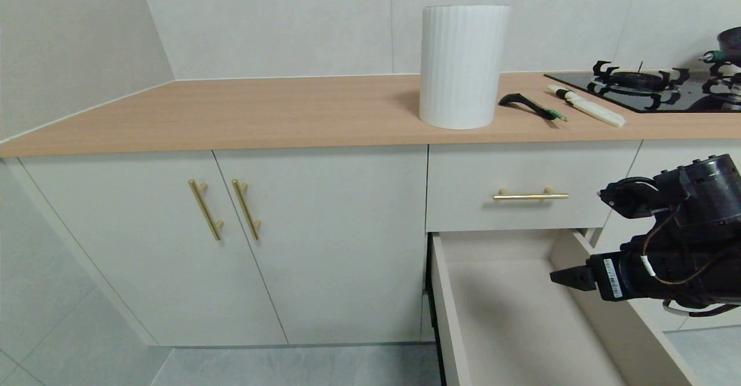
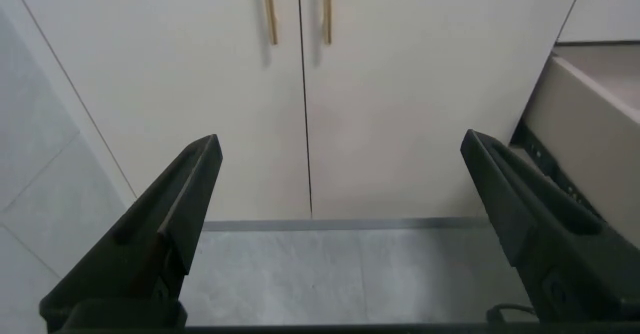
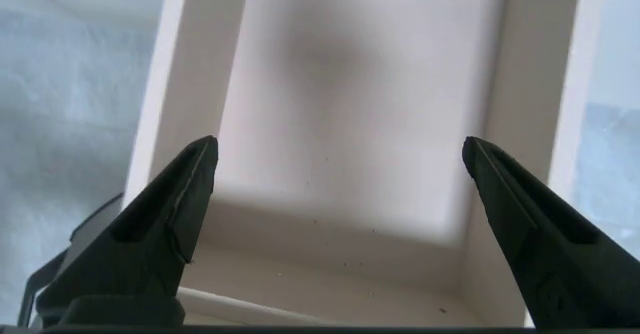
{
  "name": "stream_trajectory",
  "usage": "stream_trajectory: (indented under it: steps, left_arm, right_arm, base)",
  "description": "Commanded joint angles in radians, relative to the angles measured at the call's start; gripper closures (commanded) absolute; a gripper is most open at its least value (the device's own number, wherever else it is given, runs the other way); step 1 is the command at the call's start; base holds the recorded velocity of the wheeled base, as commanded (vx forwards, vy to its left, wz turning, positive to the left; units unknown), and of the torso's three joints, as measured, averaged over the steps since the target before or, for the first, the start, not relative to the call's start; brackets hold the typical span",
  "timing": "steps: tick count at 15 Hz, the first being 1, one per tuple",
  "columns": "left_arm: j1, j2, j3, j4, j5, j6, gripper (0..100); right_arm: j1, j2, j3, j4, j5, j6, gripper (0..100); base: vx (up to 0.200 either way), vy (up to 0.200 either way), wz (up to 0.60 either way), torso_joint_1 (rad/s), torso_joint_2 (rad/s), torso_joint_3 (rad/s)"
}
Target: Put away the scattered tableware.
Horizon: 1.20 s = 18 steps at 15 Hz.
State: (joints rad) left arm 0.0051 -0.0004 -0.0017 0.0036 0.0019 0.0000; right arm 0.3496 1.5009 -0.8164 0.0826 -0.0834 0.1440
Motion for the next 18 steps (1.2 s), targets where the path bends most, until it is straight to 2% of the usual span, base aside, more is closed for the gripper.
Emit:
stream_trajectory:
  steps: [1, 10, 12, 14, 16, 18]
  left_arm:
    - [-0.001, 0.000, 0.000, -0.001, 0.000, 0.000, 0]
    - [0.001, 0.000, 0.000, -0.001, 0.000, 0.000, 0]
    - [0.001, 0.000, 0.000, -0.001, 0.001, 0.000, 0]
    - [-0.001, 0.000, 0.000, 0.001, 0.000, 0.000, 0]
    - [-0.001, 0.000, 0.000, -0.001, 0.000, 0.000, 0]
    - [-0.001, 0.000, 0.000, -0.001, 0.000, 0.000, 0]
  right_arm:
    - [0.000, -0.002, 0.002, 0.000, 0.001, 0.000, 0]
    - [-0.012, 0.007, -0.004, -0.029, -0.001, -0.006, 0]
    - [-0.029, 0.029, -0.003, -0.122, 0.002, -0.038, 0]
    - [-0.070, 0.084, -0.015, -0.320, 0.007, -0.121, 0]
    - [-0.112, 0.220, -0.132, -0.503, 0.004, -0.143, 0]
    - [-0.141, 0.329, -0.290, -0.500, -0.024, -0.139, 0]
  base:
    - [0.000, 0.000, 0.00, 0.090, -0.21, -0.300]
    - [0.000, 0.000, 0.00, 0.152, -0.48, -0.306]
    - [0.000, 0.000, 0.00, 0.193, -0.48, -0.298]
    - [0.000, 0.000, 0.00, 0.073, -0.20, -0.122]
    - [0.000, 0.000, 0.00, 0.021, -0.05, -0.028]
    - [0.000, 0.000, 0.00, 0.000, 0.00, 0.000]
